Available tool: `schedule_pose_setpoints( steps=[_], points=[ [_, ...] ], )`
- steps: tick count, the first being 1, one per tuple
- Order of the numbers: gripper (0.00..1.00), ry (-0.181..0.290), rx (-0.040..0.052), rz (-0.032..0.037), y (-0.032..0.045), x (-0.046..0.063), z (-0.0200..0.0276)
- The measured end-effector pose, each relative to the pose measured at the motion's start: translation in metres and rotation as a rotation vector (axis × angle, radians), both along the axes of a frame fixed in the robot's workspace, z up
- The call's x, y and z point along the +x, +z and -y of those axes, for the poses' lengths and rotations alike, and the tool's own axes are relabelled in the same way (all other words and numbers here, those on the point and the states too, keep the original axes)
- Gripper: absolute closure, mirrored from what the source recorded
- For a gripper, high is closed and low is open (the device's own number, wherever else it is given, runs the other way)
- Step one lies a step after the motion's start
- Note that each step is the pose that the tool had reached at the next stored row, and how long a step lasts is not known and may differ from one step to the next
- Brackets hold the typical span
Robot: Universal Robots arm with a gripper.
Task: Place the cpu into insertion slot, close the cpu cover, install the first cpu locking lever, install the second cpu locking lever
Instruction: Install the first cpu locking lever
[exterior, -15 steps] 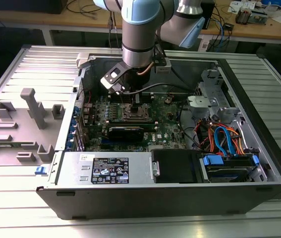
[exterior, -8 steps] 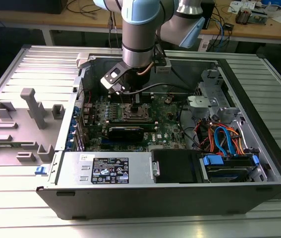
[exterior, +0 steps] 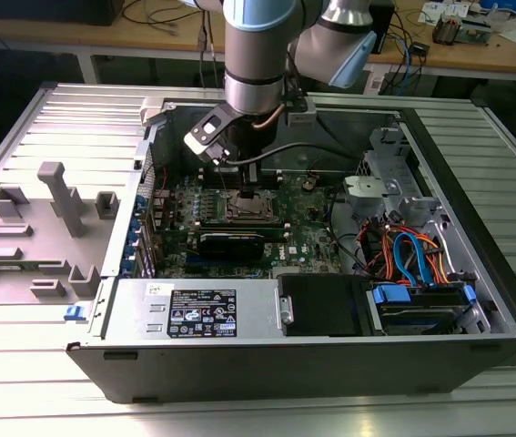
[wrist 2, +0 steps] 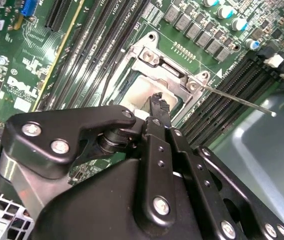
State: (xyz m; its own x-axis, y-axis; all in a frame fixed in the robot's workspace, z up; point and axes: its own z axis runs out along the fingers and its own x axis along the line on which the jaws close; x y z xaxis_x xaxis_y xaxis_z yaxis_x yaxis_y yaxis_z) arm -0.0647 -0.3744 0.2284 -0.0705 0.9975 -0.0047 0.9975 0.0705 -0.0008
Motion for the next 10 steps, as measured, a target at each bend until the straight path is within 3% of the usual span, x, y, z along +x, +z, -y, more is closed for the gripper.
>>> schedule_pose_setpoints(
  steps=[6, 8, 10],
  points=[
    [0.89, 0.0, 0.0006, -0.0007, 0.0121, 0.0, 0.0],
    [0.89, 0.0, 0.0006, -0.0024, 0.0237, 0.0, 0.0],
    [0.89, 0.0, 0.0006, -0.0033, 0.028, 0.0, 0.0]
  ],
)
